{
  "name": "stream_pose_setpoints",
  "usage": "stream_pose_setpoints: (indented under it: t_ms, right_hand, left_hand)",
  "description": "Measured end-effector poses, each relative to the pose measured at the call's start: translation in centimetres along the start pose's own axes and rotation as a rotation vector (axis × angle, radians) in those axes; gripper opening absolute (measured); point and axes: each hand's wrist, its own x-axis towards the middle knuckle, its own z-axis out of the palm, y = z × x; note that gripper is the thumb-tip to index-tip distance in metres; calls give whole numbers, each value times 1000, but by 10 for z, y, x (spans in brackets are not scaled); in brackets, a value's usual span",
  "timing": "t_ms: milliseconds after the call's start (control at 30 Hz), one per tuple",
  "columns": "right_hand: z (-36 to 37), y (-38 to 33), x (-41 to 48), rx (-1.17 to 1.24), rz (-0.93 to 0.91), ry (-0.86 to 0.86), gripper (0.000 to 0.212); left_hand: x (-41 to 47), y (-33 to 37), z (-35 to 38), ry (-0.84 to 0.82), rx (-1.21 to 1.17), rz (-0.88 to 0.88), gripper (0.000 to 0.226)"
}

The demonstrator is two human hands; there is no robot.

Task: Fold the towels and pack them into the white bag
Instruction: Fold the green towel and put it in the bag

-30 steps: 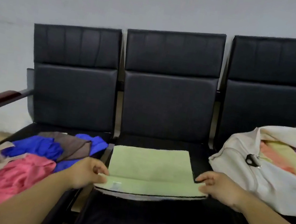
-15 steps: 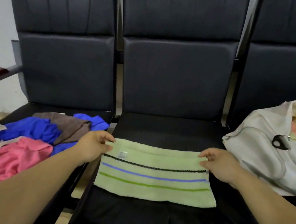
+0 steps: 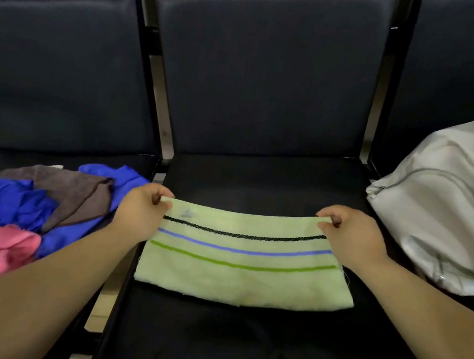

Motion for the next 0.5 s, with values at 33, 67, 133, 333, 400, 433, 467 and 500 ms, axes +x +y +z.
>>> stream_pose_setpoints:
  t_ms: [33, 67, 133, 333, 400, 433, 467, 500]
  right_hand:
    - [1, 1, 1, -16, 3, 11, 17]
    - [2, 2, 1, -25, 8, 21, 17]
    - [4, 3, 1, -24, 23, 41, 17]
    - [3, -2, 4, -146, 21, 23, 27]
    - [-1, -1, 2, -198, -9, 1, 34]
    - [-4, 0, 1, -222, -41, -2, 35]
    - [-8, 1, -1, -244, -93, 9, 34]
    - [-12, 1, -4, -264, -162, 22, 33]
  left_hand:
    - [0, -1, 1, -1, 21, 6, 11]
    - [0, -1, 2, -2, 38, 13, 10]
    - [-1, -2, 3, 0, 51, 11, 10]
    - [-8, 2, 1, -31, 129, 0, 14]
    - [-15, 5, 0, -35, 224, 0, 36]
    - [-22, 10, 0, -18, 305, 7, 45]
    - [-32, 18, 1, 7, 385, 37, 50]
    - [-43, 28, 5, 18, 435, 92, 51]
